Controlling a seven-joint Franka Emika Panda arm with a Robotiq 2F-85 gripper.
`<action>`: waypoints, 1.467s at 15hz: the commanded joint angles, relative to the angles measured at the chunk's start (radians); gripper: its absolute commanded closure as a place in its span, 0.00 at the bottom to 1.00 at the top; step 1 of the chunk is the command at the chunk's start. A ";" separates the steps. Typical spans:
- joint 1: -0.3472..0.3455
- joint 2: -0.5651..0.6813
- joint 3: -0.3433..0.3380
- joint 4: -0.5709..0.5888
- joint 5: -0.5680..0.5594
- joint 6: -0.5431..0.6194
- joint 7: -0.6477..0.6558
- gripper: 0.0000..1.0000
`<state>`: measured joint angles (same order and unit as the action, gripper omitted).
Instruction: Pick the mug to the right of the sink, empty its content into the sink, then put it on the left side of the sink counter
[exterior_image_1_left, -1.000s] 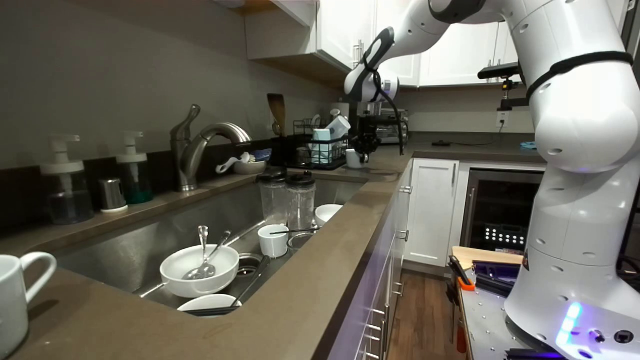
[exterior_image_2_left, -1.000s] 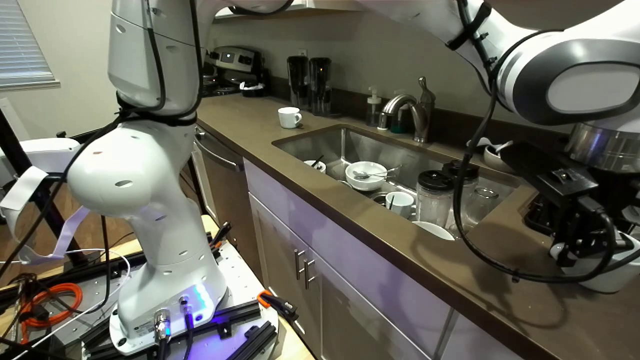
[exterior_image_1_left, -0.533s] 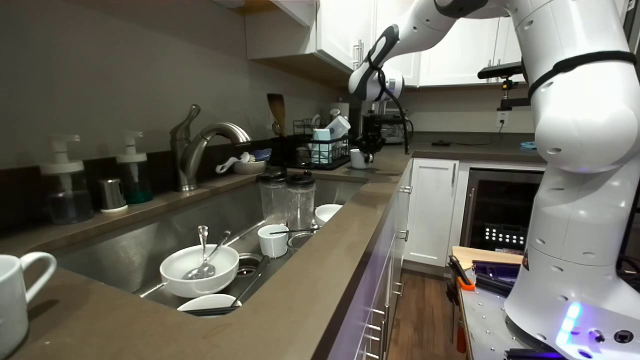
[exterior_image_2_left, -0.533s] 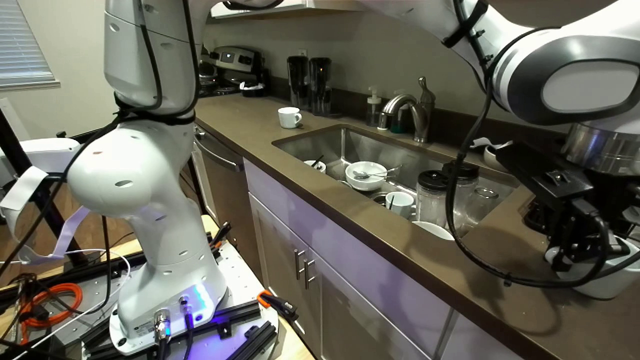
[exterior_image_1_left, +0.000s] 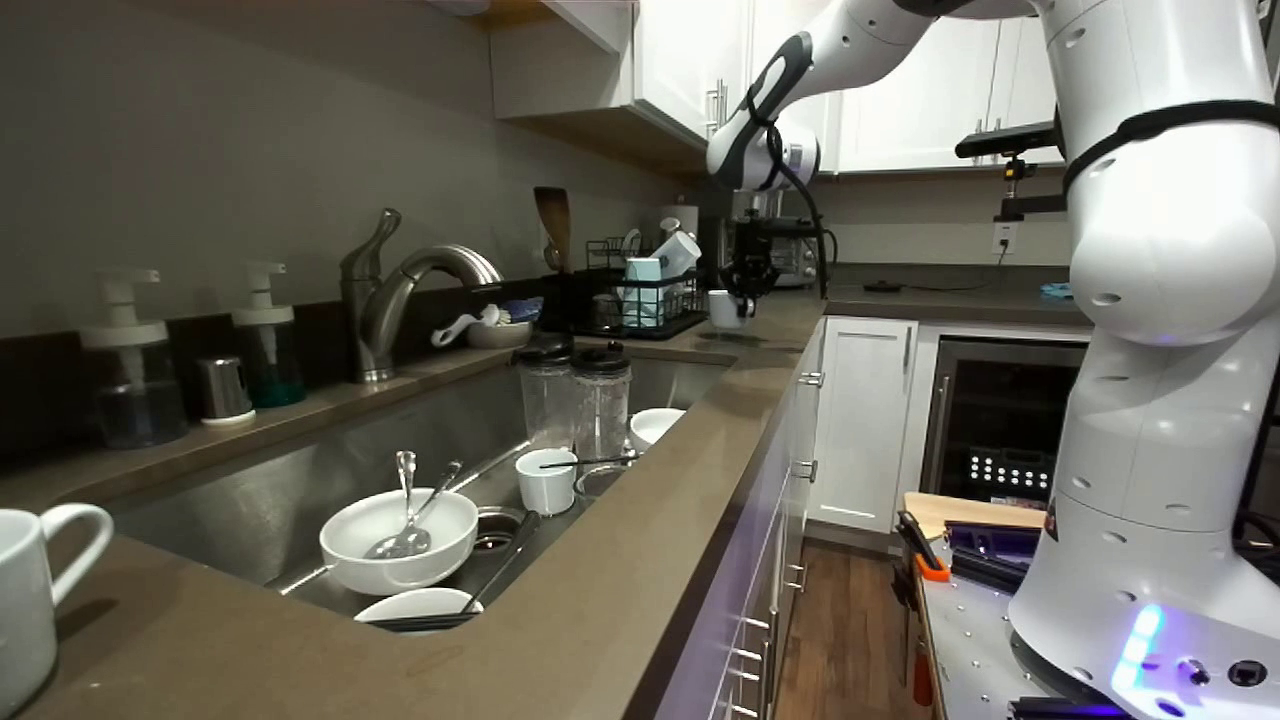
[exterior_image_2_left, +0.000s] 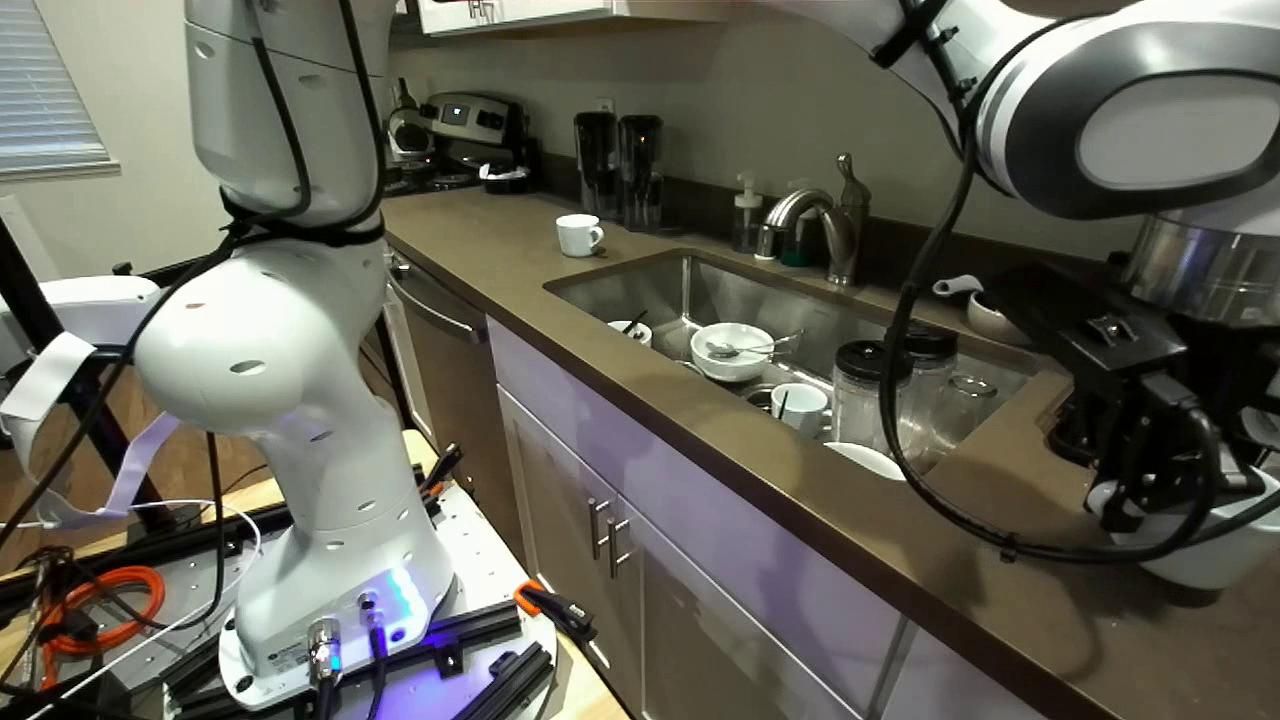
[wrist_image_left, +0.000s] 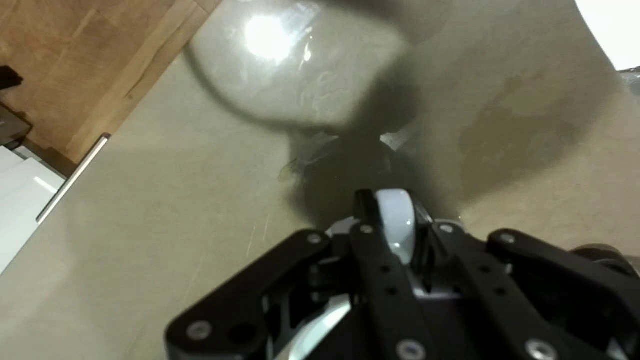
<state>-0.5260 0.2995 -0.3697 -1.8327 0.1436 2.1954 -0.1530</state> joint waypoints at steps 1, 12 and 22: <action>0.008 -0.046 -0.009 0.023 -0.029 -0.049 -0.003 0.96; 0.028 -0.127 -0.010 0.006 -0.049 -0.134 -0.012 0.96; 0.086 -0.222 -0.005 -0.122 -0.109 -0.107 -0.010 0.96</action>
<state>-0.4598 0.1502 -0.3731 -1.8938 0.0701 2.0723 -0.1530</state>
